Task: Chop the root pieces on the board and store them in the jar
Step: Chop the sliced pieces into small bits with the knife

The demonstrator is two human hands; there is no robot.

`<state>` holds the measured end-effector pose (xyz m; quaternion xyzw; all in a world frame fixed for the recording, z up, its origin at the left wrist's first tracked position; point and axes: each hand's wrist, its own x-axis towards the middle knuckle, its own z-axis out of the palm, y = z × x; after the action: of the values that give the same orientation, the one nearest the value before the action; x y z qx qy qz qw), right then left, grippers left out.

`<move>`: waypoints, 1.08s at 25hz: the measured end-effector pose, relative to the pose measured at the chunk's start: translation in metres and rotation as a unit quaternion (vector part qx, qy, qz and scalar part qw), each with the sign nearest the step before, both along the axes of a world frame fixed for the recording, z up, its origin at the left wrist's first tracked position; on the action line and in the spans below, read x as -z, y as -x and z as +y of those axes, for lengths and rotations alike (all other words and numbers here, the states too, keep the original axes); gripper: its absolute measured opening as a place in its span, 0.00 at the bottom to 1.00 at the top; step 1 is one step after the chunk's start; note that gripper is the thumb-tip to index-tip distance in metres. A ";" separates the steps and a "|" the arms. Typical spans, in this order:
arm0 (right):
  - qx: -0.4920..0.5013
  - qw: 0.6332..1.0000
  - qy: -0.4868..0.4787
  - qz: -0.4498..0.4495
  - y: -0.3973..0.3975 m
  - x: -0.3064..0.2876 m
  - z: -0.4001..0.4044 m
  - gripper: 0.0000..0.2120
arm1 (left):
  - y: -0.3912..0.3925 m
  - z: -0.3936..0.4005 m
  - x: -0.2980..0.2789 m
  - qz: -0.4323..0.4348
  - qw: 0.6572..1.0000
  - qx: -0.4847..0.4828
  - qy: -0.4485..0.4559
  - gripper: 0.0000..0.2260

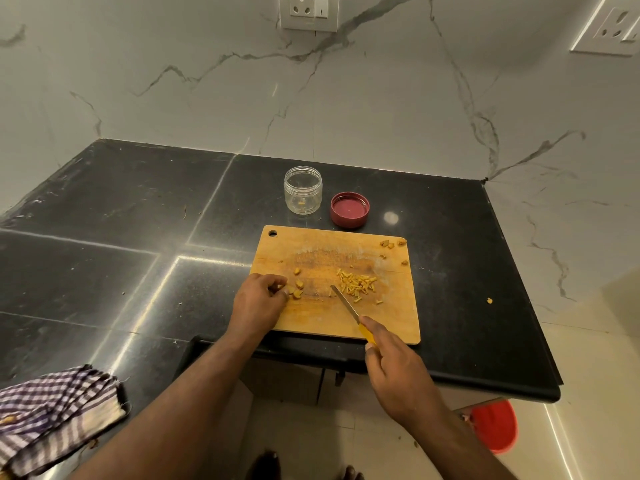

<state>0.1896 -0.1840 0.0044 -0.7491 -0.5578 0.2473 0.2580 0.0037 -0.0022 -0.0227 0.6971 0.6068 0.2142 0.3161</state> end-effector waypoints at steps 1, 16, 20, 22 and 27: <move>-0.002 1.000 -0.003 0.001 0.001 0.000 0.002 0.23 | -0.001 0.002 0.001 0.009 1.000 0.007 0.005 0.14; 0.027 0.997 -0.068 -0.010 -0.011 -0.010 0.011 0.24 | 0.002 0.013 -0.011 -0.076 0.996 -0.006 0.056 0.05; -0.042 0.998 0.026 -0.045 0.002 0.002 0.008 0.23 | -0.008 0.006 -0.016 -0.065 0.997 0.018 0.035 0.05; -0.025 0.998 0.036 -0.036 0.001 0.007 0.008 0.23 | -0.012 0.004 -0.016 -0.049 0.998 0.035 0.029 0.05; 0.015 1.000 -0.003 -0.018 -0.006 0.007 0.002 0.23 | -0.026 -0.001 -0.016 -0.012 0.997 0.074 0.008 0.05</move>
<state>0.1952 -0.1825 -0.0030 -0.7607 -0.5518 0.2284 0.2543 0.0302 -0.0032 -0.0065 0.7349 0.5511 0.1936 0.3445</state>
